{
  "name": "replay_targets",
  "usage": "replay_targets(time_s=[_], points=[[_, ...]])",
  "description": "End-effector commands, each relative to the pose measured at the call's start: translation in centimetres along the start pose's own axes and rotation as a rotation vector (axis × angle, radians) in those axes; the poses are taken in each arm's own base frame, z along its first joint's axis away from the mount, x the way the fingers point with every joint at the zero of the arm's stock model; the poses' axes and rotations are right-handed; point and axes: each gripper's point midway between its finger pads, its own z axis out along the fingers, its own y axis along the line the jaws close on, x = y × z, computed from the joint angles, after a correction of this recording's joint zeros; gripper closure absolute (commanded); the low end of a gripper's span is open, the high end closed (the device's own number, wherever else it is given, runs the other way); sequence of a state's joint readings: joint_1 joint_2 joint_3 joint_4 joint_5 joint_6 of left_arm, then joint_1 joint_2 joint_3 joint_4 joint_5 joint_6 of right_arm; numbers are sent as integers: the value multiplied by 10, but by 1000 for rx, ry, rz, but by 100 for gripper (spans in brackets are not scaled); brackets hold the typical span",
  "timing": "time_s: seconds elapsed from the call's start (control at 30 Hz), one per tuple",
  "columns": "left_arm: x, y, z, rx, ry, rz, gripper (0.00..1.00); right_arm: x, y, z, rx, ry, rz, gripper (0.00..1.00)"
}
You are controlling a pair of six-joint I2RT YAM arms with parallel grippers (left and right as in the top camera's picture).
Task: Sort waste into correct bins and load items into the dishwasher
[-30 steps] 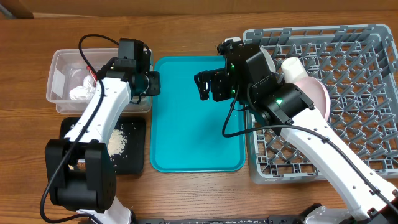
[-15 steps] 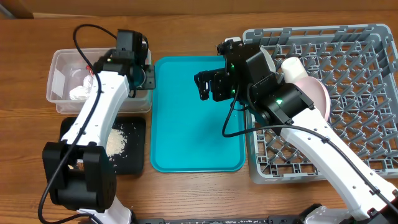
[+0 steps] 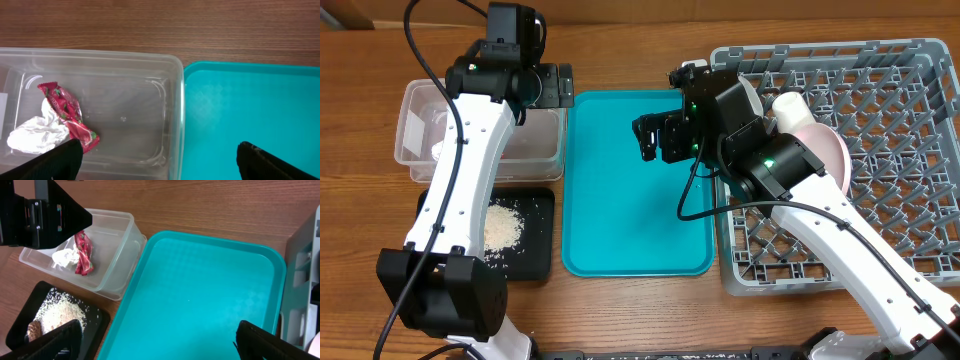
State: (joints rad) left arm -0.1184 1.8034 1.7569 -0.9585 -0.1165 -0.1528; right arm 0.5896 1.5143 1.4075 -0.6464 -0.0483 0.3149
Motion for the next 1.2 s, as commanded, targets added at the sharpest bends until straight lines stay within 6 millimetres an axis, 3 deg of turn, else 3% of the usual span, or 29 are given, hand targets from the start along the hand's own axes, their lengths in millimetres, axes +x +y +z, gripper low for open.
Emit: replay_targets(time_s=[0.0, 0.63, 0.77, 1.07, 1.17], points=[[-2, -1, 1, -10, -1, 12, 0, -9, 5, -4, -15, -23, 6, 0], [-2, -1, 1, -10, -1, 12, 0, -10, 4, -4, -14, -23, 3, 0], [-2, -1, 1, -10, -1, 12, 0, -15, -9, -4, 65, -54, -36, 0], [-2, -1, 1, -10, -1, 12, 0, -14, -11, -3, 70, -51, -37, 0], [-2, -1, 1, -10, -1, 12, 0, -26, -19, -6, 123, -108, -51, 0]])
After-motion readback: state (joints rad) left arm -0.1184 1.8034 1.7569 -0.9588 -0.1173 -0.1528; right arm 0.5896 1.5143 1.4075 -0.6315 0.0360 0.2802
